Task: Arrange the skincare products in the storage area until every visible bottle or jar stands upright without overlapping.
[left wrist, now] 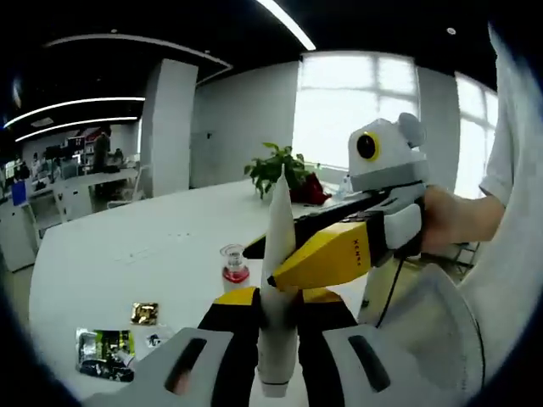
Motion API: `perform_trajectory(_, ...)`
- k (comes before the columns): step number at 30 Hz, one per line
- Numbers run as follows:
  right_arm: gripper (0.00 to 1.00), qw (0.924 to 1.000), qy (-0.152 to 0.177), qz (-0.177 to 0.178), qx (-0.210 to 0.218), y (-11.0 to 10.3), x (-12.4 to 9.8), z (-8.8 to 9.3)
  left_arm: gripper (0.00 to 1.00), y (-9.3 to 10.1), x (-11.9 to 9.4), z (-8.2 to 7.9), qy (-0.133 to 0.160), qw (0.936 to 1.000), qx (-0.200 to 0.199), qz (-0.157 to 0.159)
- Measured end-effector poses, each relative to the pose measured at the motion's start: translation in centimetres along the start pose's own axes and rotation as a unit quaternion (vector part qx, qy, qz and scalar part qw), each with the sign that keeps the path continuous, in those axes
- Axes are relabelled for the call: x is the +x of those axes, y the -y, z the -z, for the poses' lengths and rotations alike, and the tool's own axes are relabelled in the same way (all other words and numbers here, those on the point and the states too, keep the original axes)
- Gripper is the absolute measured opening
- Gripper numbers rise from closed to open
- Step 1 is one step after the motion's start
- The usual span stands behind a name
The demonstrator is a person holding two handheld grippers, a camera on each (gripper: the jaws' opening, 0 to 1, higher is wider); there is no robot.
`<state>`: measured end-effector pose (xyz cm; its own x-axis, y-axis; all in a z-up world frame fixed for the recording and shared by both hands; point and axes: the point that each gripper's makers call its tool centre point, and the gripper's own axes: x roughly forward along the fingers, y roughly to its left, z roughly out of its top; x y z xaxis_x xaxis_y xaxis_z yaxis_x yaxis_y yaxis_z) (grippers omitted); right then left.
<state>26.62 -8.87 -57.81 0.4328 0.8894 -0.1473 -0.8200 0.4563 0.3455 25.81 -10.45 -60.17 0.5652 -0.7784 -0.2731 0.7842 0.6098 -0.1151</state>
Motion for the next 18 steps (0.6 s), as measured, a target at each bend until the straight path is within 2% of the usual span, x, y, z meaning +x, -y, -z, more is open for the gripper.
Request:
perform_trajectory(1,0.33,0.9999,0.004,-0.010,-0.005,-0.2,-0.1,-0.1,0.12,0.2,-0.1,-0.1,0.004,0.9999,-0.012,0.012)
perform_trajectory(3,0.31,0.9986,0.007,-0.048,-0.021,-1.1,-0.5,-0.5,0.12,0.7,-0.6,-0.5,0.022,0.9973,-0.044,0.055)
perform_trajectory(4,0.30,0.9977,0.012,-0.061,-0.026,-1.4,-0.7,-0.8,0.12,1.0,-1.0,-1.0,0.034,0.9934,-0.073,0.081)
perform_trajectory(5,0.27,0.9953,0.020,-0.089,-0.030,-2.2,-1.1,-1.4,0.12,1.4,-1.3,-1.3,0.044,0.9902,-0.082,0.104)
perform_trajectory(7,0.23,0.9927,0.025,-0.113,-0.035,-2.8,-1.6,-1.9,0.12,2.0,-2.2,-2.1,0.055,0.9831,-0.099,0.144)
perform_trajectory(9,0.20,0.9883,0.029,-0.145,-0.038,-3.6,-2.2,-2.4,0.12,3.1,-2.7,-2.8,0.059,0.9768,-0.099,0.180)
perform_trajectory(11,0.17,0.9850,0.036,-0.164,-0.039,-4.3,-2.5,-2.9,0.12,3.6,-3.1,-3.2,0.057,0.9736,-0.092,0.201)
perform_trajectory(14,0.17,0.9840,0.037,-0.169,-0.044,-4.7,-2.5,-3.1,0.12,3.3,-3.1,-3.3,0.054,0.9742,-0.081,0.204)
perform_trajectory(18,0.17,0.9801,0.035,-0.190,-0.046,-5.6,-2.3,-3.3,0.12,3.8,-3.2,-3.1,0.050,0.9705,-0.072,0.225)
